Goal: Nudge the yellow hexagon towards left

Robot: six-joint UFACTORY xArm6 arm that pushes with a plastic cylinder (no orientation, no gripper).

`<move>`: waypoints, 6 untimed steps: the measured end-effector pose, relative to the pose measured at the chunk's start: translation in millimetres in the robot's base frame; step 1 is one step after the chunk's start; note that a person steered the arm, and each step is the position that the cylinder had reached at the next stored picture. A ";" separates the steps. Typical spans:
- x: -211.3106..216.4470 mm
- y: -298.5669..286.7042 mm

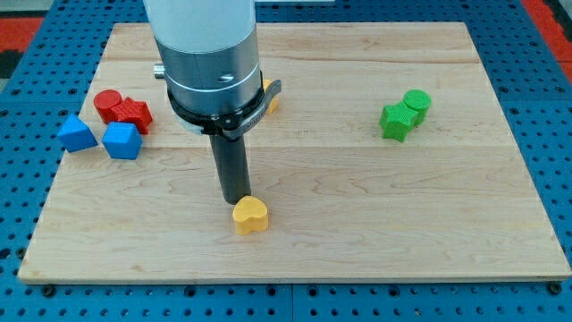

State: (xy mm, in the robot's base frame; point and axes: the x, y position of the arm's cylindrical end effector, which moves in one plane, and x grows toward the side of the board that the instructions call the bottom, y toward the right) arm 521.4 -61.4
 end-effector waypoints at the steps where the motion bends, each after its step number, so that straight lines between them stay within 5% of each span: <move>1: 16.4 9.0; 2: -9.4 22.4; 4: -151.6 71.2; 6: -207.2 28.6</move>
